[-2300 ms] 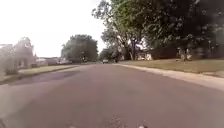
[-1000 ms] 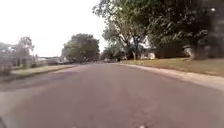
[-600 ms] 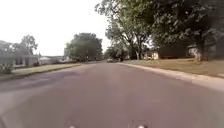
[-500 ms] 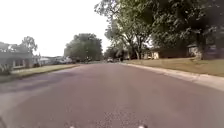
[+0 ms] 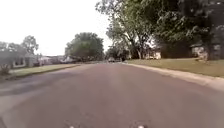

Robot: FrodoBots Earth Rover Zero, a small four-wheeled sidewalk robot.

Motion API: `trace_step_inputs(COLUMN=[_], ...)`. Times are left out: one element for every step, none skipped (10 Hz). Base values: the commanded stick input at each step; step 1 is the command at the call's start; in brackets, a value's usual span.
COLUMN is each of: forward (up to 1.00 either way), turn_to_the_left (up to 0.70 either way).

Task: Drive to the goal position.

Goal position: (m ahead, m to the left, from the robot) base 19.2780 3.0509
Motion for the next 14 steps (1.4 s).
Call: trace_step_inputs(forward=[1.0,1.0,1.0,1.0,1.0,1.0,1.0,1.0,1.0,1.0,1.0,1.0,1.0,1.0], turn_to_the_left=[0.0,0.0,0.0,0.0,0.0,0.0,0.0,0.0,0.0,0.0,0.0,0.0,0.0,0.0])
